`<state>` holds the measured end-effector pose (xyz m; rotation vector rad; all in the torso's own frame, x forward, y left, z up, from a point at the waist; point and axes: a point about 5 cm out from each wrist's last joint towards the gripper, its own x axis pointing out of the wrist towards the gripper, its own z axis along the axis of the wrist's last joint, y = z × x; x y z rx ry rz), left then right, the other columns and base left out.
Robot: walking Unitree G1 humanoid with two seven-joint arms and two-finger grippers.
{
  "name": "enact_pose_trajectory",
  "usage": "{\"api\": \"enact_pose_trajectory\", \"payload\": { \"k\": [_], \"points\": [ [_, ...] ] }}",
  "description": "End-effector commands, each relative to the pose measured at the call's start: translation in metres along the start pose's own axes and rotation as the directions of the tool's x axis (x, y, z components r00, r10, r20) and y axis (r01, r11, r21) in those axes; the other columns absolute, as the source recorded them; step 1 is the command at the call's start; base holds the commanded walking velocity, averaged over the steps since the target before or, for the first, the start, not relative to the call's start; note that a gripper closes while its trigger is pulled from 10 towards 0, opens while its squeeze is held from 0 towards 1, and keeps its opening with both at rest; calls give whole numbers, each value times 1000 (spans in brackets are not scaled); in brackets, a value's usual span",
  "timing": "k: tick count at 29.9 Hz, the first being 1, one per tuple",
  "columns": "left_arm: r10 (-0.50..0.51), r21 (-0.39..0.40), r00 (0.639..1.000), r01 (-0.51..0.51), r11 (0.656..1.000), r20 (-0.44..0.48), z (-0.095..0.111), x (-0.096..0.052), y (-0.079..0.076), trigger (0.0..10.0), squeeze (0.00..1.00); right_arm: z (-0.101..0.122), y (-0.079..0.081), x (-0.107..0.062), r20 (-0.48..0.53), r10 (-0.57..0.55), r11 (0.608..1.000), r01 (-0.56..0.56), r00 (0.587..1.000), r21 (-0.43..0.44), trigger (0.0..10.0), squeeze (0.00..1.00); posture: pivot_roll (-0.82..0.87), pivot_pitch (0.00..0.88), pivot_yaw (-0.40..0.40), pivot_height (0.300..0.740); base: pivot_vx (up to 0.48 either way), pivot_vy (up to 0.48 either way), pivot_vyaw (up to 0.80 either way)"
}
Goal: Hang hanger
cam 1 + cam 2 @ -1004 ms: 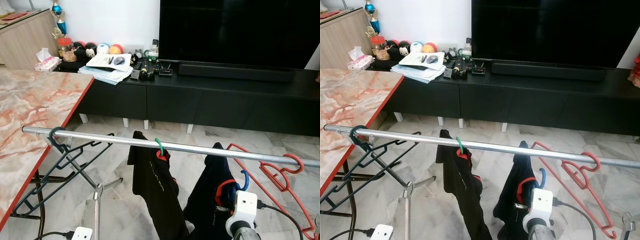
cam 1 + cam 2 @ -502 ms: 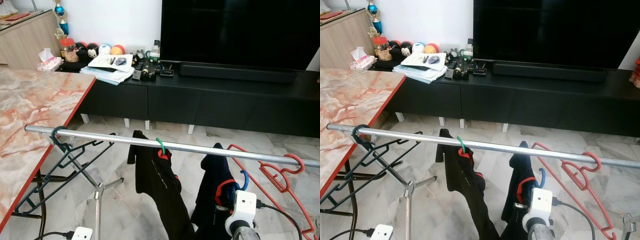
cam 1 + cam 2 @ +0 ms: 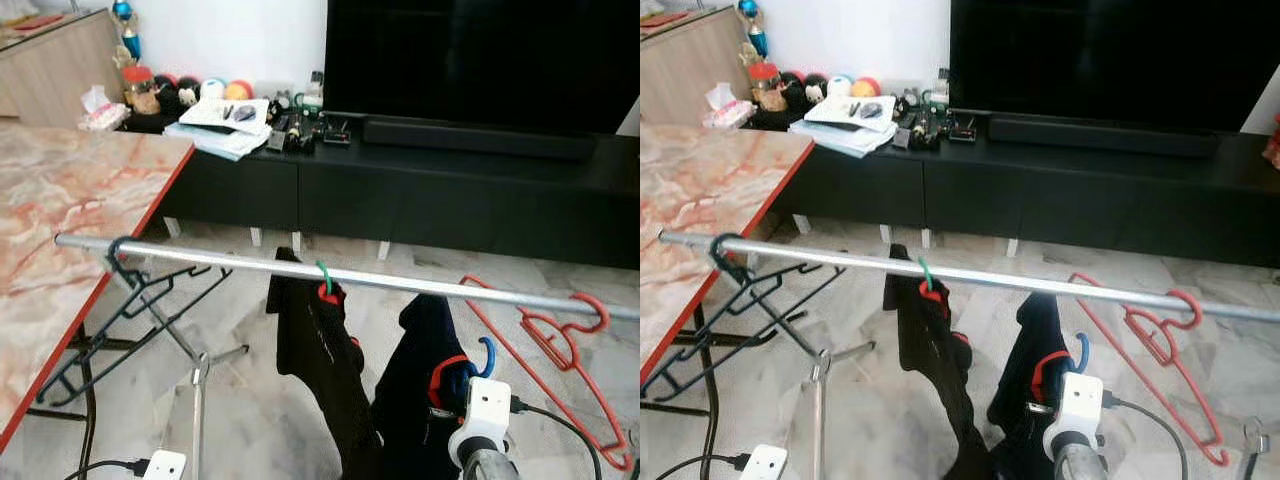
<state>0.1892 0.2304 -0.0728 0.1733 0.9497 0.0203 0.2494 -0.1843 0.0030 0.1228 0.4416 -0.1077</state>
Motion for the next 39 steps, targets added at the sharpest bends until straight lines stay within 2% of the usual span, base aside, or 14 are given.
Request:
{"api": "enact_pose_trajectory", "payload": {
  "k": [1, 25, 31, 39],
  "points": [
    [2, -1, 1000, -2, 1000, -25, -8, -1, 1, 10000, 0, 3, -1, 0, 27, -4, 1000, 4, 1000, 11, 10000, 0, -15, 54, -11, 740, -296, 0, 0],
    [0, -4, 1000, 0, 1000, -23, -8, -1, 0, 10000, 0, 0, -4, 2, 13, -19, 999, 19, 1000, 30, 10000, 0, -14, 49, -13, 740, -299, 0, 0],
    [1, -4, 1000, -1, 1000, -22, -8, -1, 0, 10000, 0, -1, -3, 2, 6, -23, 999, 23, 1000, 44, 10000, 0, -14, 48, -13, 740, -301, 0, -685],
    [1, -4, 1000, -1, 1000, -22, -8, -1, 0, 10000, 0, -2, -1, 3, 6, -17, 999, 17, 1000, 38, 10000, 0, -12, 53, -12, 740, -299, 0, 0]
  ]
}}
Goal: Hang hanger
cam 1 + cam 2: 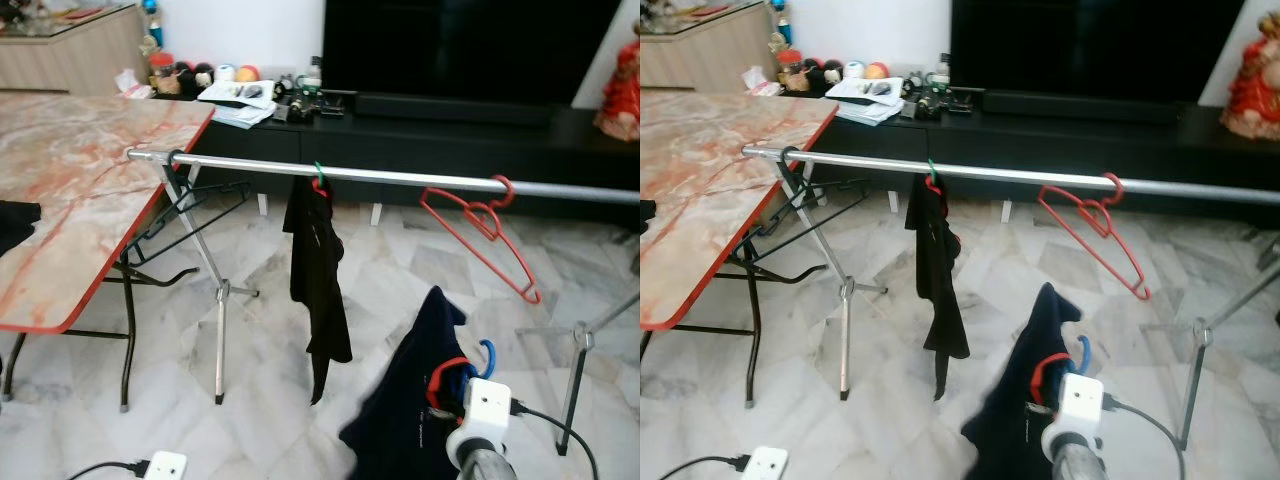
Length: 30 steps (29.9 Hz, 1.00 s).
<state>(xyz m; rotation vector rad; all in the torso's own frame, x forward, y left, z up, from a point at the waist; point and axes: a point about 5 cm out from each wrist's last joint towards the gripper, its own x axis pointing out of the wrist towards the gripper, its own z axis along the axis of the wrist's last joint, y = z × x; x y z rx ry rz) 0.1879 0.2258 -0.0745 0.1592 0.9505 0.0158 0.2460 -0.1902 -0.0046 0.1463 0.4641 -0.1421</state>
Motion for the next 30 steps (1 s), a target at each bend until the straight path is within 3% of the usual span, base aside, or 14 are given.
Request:
{"api": "enact_pose_trajectory", "payload": {
  "k": [1, 17, 30],
  "points": [
    [12, 6, 1000, -12, 1000, -22, -6, -1, 5, 10000, 0, 5, 6, 2, 26, 15, 1000, -15, 1000, 3, 10000, 0, -12, 54, -12, 740, -300, 0, 0],
    [15, 17, 1000, -15, 1000, -17, -5, -2, 7, 10000, 0, 4, 6, 3, 15, 11, 1000, -11, 1000, -10, 10000, 0, -8, 61, -6, 740, -298, 0, 0],
    [15, 25, 1000, -15, 1000, 8, -3, -2, 7, 10000, 0, 5, 5, 5, 12, 10, 1000, -10, 1000, -15, 10000, 0, -7, 62, -5, 740, 0, 0, 0]
  ]
}}
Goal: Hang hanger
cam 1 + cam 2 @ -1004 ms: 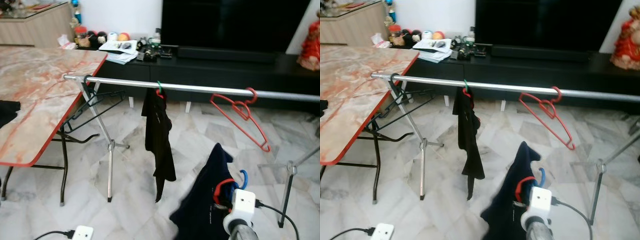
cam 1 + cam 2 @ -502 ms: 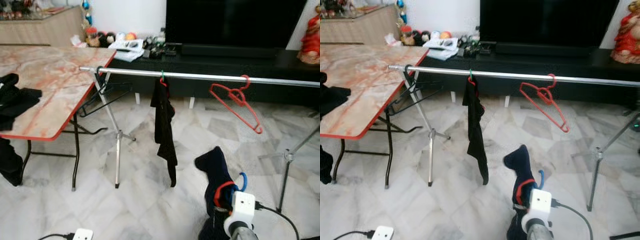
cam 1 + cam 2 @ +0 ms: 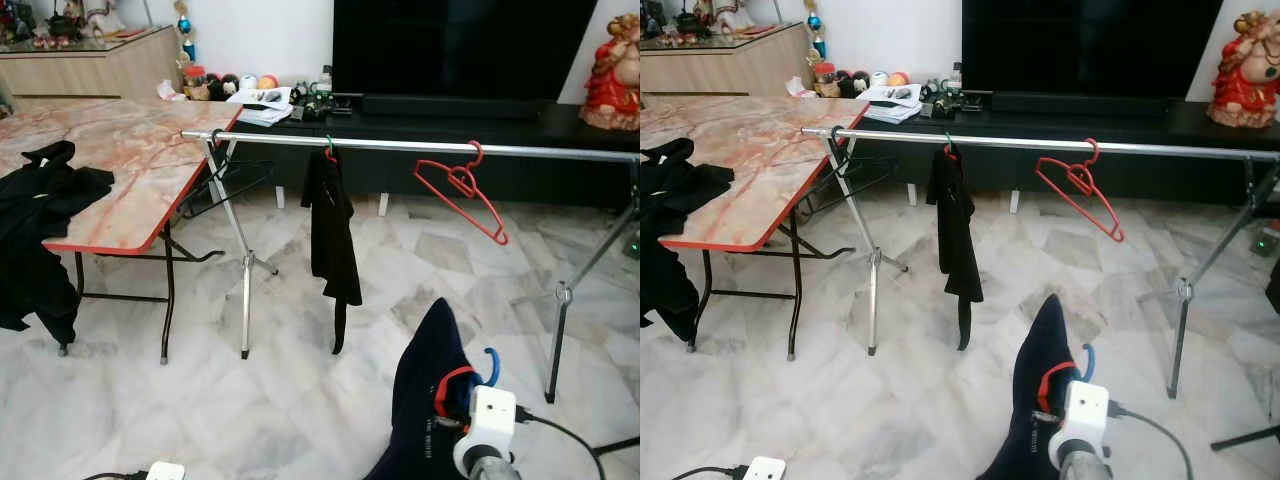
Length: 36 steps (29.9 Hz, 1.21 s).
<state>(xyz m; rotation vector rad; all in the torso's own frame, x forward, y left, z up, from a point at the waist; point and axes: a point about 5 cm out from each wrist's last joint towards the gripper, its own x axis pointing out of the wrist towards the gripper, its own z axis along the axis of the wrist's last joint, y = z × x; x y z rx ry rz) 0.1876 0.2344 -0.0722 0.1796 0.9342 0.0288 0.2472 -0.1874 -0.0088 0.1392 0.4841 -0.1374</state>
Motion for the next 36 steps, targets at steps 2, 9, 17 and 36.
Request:
{"api": "enact_pose_trajectory", "payload": {
  "k": [2, 9, 17, 36],
  "points": [
    [-7, 15, 1000, 7, 1000, -4, -3, 0, -2, 10000, 0, 8, 2, 2, 28, 10, 1000, -10, 1000, -9, 10000, 0, -8, 62, -5, 740, 0, 0, 0],
    [-12, 48, 998, 9, 999, 54, 3, 0, -2, 10000, 0, 5, 0, 6, -56, 65, 984, -74, 996, -163, 10000, 0, -11, 67, -2, 740, 0, 0, 0],
    [-69, 203, 983, 34, 979, 169, 17, -2, -6, 10000, 0, 30, -12, 9, -152, 318, 817, -352, 936, -457, 10000, 0, -10, 60, -6, 740, 0, 0, 0],
    [-525, 659, 792, 217, 720, 312, 147, -11, -51, 10000, 0, 92, -5, -24, -455, 697, 221, -770, 554, -599, 10000, 0, -24, 16, -27, 740, 0, 0, 0]
  ]
}}
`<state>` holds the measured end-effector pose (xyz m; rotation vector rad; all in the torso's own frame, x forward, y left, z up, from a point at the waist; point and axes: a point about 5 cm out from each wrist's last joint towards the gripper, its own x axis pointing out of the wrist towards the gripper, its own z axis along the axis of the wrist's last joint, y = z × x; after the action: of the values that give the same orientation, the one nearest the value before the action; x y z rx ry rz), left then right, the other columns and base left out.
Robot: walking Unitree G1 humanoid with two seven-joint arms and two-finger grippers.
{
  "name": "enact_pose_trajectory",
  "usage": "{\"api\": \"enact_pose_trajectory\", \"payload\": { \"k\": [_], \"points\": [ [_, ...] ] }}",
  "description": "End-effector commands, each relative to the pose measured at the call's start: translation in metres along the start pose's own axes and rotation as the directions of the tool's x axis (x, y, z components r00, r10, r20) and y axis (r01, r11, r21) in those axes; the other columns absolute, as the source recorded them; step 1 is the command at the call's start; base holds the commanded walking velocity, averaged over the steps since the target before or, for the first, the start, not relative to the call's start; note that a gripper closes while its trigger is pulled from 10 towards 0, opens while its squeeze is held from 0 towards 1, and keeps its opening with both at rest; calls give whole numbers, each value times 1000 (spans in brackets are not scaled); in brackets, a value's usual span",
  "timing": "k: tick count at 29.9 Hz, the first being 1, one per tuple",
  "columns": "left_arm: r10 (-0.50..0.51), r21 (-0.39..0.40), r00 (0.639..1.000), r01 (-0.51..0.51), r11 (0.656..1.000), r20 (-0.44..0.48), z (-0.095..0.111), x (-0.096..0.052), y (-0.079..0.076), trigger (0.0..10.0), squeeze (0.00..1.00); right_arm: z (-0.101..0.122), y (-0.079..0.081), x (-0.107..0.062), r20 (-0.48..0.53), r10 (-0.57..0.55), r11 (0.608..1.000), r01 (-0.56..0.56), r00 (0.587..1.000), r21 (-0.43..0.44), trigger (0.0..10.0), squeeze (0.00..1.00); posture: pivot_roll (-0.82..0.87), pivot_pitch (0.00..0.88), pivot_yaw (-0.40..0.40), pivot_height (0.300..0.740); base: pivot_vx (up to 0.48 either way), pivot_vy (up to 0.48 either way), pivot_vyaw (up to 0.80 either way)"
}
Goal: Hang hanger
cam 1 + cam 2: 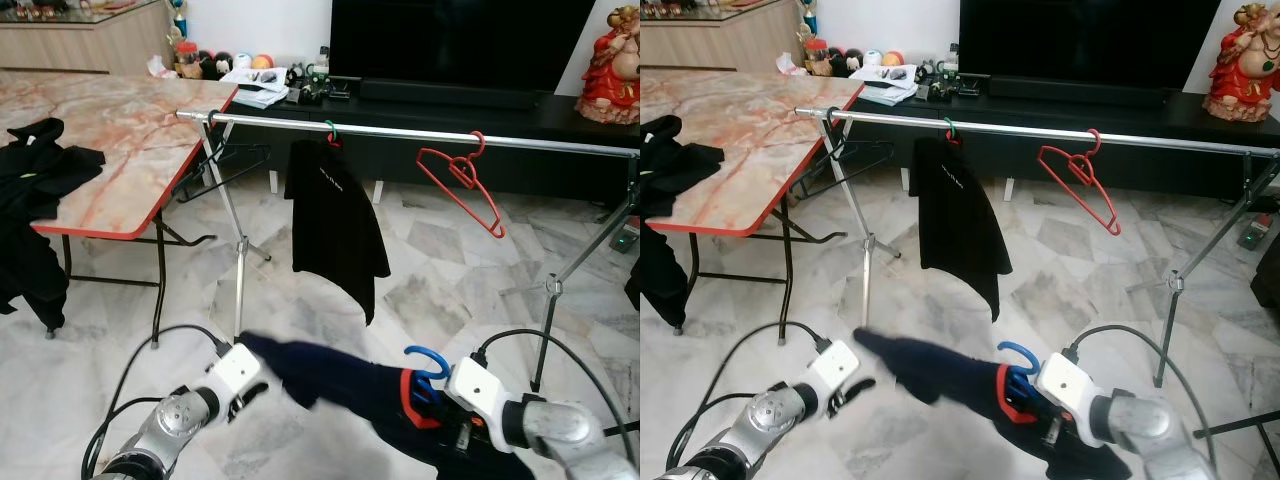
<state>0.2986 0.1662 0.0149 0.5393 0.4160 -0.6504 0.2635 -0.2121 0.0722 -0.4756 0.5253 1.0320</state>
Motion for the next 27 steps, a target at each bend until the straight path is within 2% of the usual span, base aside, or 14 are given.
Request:
{"api": "enact_pose_trajectory", "payload": {
  "k": [1, 3, 9, 21, 24, 27],
  "points": [
    [-48, 35, 999, 48, 998, -5, 1, 1, -5, 10000, 0, 13, -1, -1, 30, 39, 998, -37, 999, -52, 10000, 0, -23, 14, -29, 740, 0, 0, 0],
    [-55, 97, 998, 57, 994, -29, 0, 1, -5, 10000, 0, 14, -1, -3, 6, 67, 995, -66, 998, -78, 10000, 0, -24, 11, -32, 740, 0, 0, 0],
    [-77, 49, 997, 78, 996, -26, -2, 1, -8, 10000, 0, 18, -5, -6, 0, 81, 992, -80, 997, -100, 10000, 0, -21, 20, -43, 740, 0, 0, 0],
    [-165, 52, 986, 166, 985, -34, -4, 1, -16, 10000, 0, 24, -9, -10, -9, 93, 987, -94, 996, -131, 10000, 0, -28, 34, -48, 740, 0, 0, 0],
    [-151, 65, 988, 153, 986, -38, -2, 2, -13, 10000, 0, 29, -8, -10, 19, 108, 986, -105, 994, -131, 10000, 0, -32, 35, -46, 740, 0, 0, 0],
    [-132, 45, 991, 133, 990, -30, 1, 3, -11, 10000, 0, 30, -6, -9, 27, 123, 984, -119, 992, -130, 10000, 0, -34, 37, -47, 740, 0, 0, 0]
  ]
}}
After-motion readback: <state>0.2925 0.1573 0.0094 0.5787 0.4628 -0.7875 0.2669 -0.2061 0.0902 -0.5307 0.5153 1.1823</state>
